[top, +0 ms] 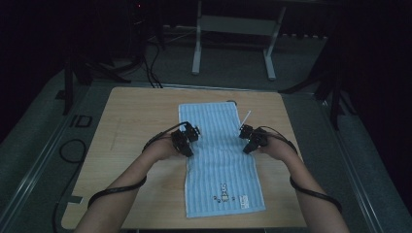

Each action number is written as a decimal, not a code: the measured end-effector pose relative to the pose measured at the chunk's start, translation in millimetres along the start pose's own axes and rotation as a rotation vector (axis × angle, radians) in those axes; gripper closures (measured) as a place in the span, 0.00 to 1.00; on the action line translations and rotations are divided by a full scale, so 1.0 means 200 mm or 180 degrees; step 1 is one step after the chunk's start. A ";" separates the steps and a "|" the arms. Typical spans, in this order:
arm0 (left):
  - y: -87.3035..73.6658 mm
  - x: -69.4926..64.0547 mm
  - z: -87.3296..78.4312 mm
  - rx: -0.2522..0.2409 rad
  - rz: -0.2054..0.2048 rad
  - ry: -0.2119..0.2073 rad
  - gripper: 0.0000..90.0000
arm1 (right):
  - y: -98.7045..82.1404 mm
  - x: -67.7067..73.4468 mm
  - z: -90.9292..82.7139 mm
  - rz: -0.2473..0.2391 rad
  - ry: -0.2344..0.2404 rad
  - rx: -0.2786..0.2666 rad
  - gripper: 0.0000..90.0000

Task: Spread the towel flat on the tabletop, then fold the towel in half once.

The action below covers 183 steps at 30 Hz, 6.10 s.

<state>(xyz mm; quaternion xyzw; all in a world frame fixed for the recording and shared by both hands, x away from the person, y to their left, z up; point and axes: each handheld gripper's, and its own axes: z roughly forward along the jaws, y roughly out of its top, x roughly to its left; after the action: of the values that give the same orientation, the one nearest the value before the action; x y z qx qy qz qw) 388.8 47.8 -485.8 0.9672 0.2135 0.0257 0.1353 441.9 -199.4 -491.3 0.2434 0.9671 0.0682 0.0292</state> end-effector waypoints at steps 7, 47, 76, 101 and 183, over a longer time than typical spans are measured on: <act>-0.02 -0.32 0.03 0.0064 0.0569 -0.0201 0.87 | -0.18 0.26 -0.06 -0.0622 0.0237 -0.0027 0.93; -0.35 -0.26 -0.04 0.0119 0.0296 -0.0281 0.56 | -0.24 0.47 -0.05 -0.1375 0.0390 0.0120 0.63; -0.03 0.30 0.13 0.0187 0.0077 0.0151 0.46 | 0.11 -0.10 0.10 -0.1166 -0.0034 0.0139 0.50; -0.03 0.30 0.02 -0.0021 -0.0006 0.0161 0.93 | 0.09 -0.10 -0.02 -0.1128 -0.0032 0.0026 0.93; 0.06 0.30 0.00 0.0011 0.0053 0.0228 0.50 | -0.09 -0.15 -0.11 -0.0951 -0.0201 -0.0142 0.62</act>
<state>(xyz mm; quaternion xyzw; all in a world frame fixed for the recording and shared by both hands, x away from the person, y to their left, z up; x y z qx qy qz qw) 448.1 62.0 -482.4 0.9676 0.2102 0.0611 0.1257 458.3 -232.1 -471.7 0.0981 0.9894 0.0768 0.0747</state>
